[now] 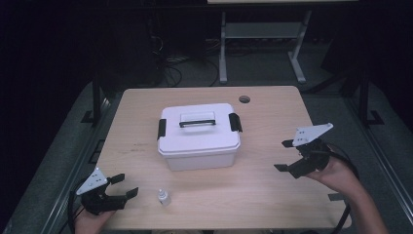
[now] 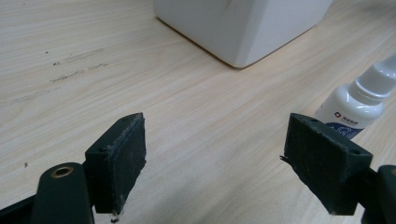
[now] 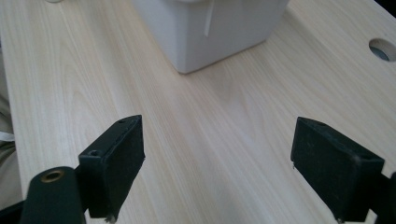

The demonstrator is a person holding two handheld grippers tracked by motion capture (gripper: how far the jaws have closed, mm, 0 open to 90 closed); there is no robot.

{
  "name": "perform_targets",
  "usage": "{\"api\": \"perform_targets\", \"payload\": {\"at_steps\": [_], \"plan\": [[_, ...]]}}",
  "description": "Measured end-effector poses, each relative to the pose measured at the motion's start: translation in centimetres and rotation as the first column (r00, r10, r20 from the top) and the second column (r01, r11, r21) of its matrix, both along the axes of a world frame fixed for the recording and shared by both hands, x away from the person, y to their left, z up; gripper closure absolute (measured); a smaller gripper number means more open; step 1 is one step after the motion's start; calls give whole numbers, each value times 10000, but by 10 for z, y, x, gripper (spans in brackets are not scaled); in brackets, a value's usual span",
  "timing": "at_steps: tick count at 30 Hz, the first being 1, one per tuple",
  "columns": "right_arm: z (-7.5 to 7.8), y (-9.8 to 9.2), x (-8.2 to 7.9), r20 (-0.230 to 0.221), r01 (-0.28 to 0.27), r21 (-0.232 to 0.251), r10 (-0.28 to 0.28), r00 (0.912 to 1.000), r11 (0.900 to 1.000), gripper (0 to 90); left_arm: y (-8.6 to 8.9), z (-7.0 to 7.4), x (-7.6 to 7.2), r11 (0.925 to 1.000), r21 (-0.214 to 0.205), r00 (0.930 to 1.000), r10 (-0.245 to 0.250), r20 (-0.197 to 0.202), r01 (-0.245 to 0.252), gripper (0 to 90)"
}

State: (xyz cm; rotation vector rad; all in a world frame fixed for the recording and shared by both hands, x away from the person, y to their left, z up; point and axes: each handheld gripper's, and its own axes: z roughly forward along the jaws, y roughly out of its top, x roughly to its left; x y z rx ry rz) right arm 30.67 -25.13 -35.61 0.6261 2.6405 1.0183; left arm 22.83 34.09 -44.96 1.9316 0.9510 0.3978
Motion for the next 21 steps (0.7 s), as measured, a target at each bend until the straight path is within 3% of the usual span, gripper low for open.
{"api": "perform_targets", "payload": {"at_steps": [21], "plan": [[45,32,29,-6,-998,-469,998,9950,9939,171,-2,-2,3,9999,97,9999,-108,-120,109,204]]}}
